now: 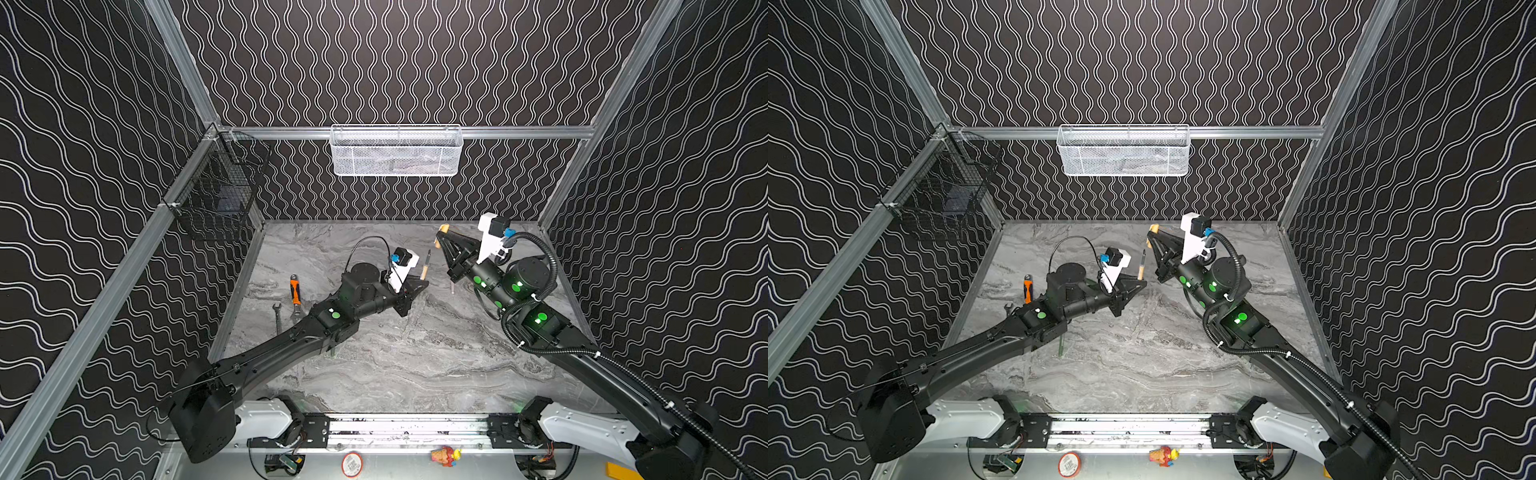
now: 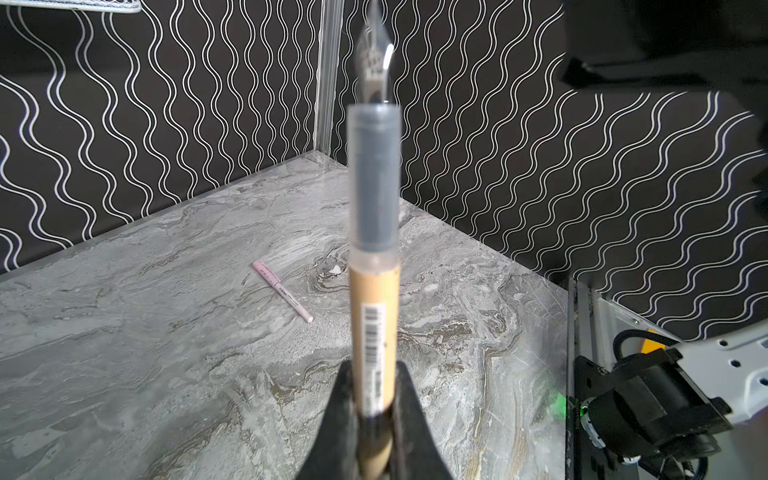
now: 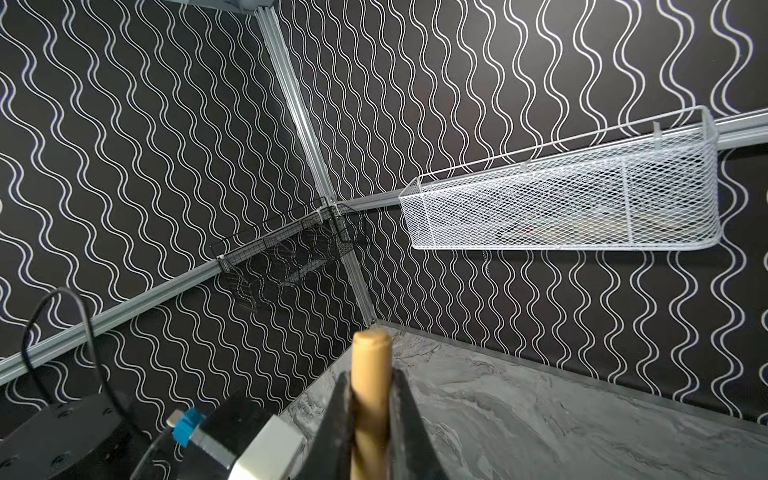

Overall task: Insert the pens into the pen caps
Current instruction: 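Swing the right gripper with the cap toward the left gripper's pen, then bring the cap down over the beige pen tip with the right gripper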

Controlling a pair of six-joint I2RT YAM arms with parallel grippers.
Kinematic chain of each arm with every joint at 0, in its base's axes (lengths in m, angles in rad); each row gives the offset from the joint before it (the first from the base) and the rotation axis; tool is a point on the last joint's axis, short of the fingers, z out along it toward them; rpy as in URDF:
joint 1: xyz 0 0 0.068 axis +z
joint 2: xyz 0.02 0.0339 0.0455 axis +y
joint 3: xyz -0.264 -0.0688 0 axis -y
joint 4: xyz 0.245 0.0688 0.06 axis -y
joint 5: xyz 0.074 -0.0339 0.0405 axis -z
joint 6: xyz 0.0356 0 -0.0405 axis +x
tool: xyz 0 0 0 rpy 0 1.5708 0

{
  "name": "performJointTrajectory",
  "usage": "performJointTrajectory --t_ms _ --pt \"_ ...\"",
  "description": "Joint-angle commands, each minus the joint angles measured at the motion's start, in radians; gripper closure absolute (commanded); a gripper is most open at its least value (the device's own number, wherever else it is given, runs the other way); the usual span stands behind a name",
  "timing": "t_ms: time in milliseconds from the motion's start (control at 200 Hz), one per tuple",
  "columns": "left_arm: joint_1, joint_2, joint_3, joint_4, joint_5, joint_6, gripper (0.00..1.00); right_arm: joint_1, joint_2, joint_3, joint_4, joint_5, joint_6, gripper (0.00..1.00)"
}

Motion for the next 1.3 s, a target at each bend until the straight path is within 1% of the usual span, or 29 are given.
performJointTrajectory --t_ms 0,465,1291 --pt "-0.002 -0.003 0.005 0.036 0.008 -0.008 1.00 0.001 0.014 0.016 0.041 -0.014 -0.002 0.86" --pt "-0.001 -0.005 0.007 0.037 0.010 -0.010 1.00 0.004 0.041 0.001 0.037 -0.017 0.014 0.86" --pt "-0.001 -0.005 0.008 0.033 0.004 -0.012 1.00 0.012 0.041 -0.045 0.043 -0.037 0.048 0.86"
